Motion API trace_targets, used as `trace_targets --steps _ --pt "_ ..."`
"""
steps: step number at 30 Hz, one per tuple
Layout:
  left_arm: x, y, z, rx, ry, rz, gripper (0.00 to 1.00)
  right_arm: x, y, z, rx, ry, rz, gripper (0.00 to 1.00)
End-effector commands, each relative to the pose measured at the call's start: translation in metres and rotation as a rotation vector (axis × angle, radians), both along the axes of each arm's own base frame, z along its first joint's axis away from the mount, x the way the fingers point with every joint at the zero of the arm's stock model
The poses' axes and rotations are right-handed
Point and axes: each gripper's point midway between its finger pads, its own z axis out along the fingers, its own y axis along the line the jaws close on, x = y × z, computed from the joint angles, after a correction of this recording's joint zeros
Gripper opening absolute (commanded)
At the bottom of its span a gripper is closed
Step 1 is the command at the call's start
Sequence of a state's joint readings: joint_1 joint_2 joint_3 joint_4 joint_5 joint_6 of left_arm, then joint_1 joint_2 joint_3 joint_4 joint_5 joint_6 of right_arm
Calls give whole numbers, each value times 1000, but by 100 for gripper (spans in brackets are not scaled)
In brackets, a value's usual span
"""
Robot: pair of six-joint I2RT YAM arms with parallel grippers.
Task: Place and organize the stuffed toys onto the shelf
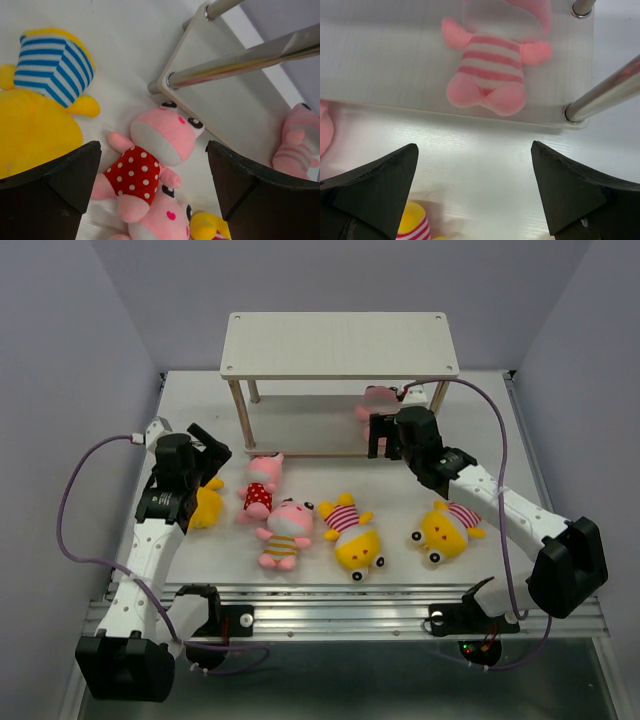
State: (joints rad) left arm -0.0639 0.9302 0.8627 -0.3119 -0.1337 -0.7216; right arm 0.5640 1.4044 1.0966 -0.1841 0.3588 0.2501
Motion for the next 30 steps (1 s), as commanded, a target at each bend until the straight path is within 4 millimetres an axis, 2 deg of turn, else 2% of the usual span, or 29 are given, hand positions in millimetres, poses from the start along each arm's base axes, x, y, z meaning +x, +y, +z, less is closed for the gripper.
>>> trace_targets --steps 1,2,3,6,8,9,13,14,15,16,17,18,19,20,23,25,26,30 --pt "-23 -17 -34 -45 84 -93 99 -30 15 0 37 28 41 100" --pt "-28 -19 -46 -55 108 -104 99 -40 21 -2 50 34 53 100" --pt "-30 -20 -49 -60 108 -108 99 -46 24 -2 60 36 71 100" --pt "-34 -21 -51 -66 98 -106 99 -63 37 1 108 51 123 100" --pt "-37 -29 -48 -90 91 -146 99 -81 54 -2 133 76 176 100" --pt "-37 -30 -47 -95 88 -154 99 -101 74 -4 165 100 239 100" --pt "-43 -35 -55 -114 101 -176 99 -147 122 -11 291 155 340 100" --pt "-46 -36 -59 -118 109 -180 99 -172 141 -23 293 186 405 100" --pt "-47 -37 -60 -121 114 -182 99 -181 155 -21 337 191 424 100" --pt "-49 -38 -63 -121 121 -189 99 -191 167 -35 318 216 433 100" --pt "-50 -39 -66 -122 131 -194 99 -200 180 -35 317 215 452 100" --pt "-52 -39 -68 -122 140 -197 99 -217 194 -39 304 226 470 100" --pt "-53 -39 -70 -121 146 -198 99 -223 202 -44 296 236 459 100" --pt "-54 -38 -71 -117 152 -199 99 -236 219 -51 289 261 470 100" --pt "-58 -36 -72 -107 155 -189 99 -245 236 -61 295 284 447 99" --pt "-62 -36 -71 -107 143 -193 99 -249 247 -78 291 307 415 99" --pt "-63 -36 -71 -107 140 -196 99 -252 250 -75 297 306 425 98" --pt "-68 -35 -71 -108 126 -190 99 -252 264 -85 313 315 435 94"
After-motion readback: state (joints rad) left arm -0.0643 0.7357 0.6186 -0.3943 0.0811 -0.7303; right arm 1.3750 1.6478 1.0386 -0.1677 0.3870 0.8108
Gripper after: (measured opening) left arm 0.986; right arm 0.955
